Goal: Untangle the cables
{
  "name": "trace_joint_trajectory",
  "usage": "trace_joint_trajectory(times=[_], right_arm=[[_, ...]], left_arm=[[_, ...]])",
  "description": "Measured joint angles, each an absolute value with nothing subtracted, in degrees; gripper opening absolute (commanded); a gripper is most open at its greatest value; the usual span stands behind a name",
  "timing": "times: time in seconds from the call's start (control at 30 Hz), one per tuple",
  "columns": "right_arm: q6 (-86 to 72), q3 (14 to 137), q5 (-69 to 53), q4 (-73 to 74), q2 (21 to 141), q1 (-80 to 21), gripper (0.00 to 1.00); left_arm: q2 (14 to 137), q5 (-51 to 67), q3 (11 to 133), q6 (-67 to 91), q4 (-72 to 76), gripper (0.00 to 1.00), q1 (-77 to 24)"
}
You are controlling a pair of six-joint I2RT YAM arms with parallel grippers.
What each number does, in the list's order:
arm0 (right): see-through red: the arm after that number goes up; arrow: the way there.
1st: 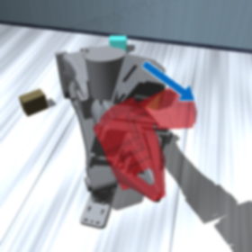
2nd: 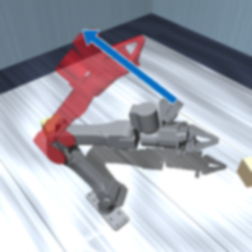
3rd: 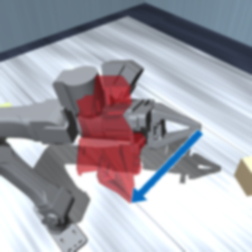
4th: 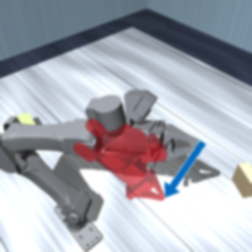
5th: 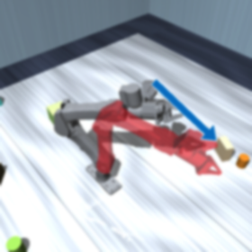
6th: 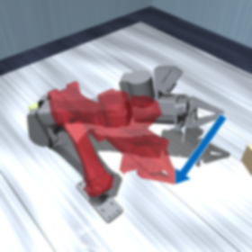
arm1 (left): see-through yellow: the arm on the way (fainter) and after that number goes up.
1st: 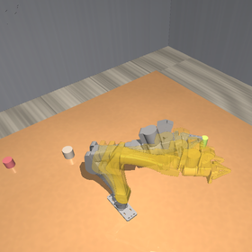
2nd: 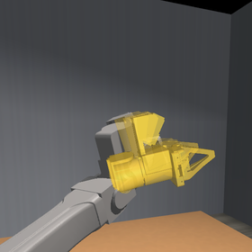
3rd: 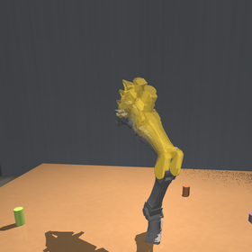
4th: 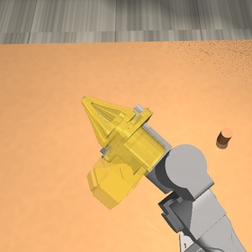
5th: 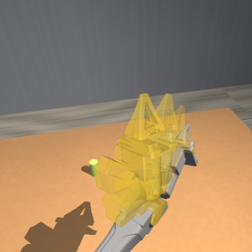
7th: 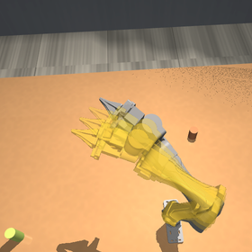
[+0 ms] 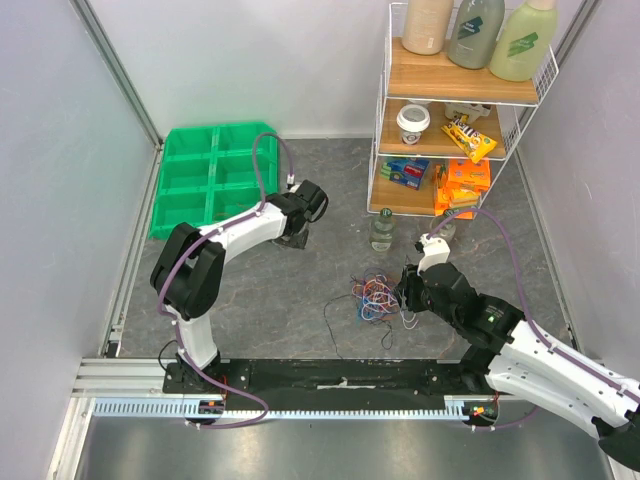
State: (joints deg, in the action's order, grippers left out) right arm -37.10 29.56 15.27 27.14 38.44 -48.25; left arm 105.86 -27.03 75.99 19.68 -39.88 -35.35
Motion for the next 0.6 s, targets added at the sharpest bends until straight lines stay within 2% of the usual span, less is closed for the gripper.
trace_joint_trajectory(times=[0.23, 0.33, 0.43, 0.53, 0.6], right_arm=[[-37.56, 29.56, 15.31, 28.01, 38.28, -48.25, 0.45], [-37.91, 29.56, 15.31, 27.94, 38.30, -48.25, 0.46], [-37.98, 29.56, 15.31, 27.90, 38.37, -48.25, 0.45], [-37.98, 29.56, 15.31, 27.92, 38.44, -48.25, 0.45], [-37.98, 29.56, 15.31, 27.92, 38.50, -48.25, 0.45]], left_arm=[[105.95, -28.69, 75.18, 19.73, -40.23, 0.56, -35.38], [106.17, -30.55, 75.18, 19.68, -40.05, 0.47, -35.35], [106.78, -31.79, 75.18, 19.66, -39.75, 0.28, -35.24], [107.50, -32.45, 75.26, 19.20, -38.87, 0.03, -34.83], [107.66, -32.60, 75.44, 19.11, -38.85, 0.02, -34.68]])
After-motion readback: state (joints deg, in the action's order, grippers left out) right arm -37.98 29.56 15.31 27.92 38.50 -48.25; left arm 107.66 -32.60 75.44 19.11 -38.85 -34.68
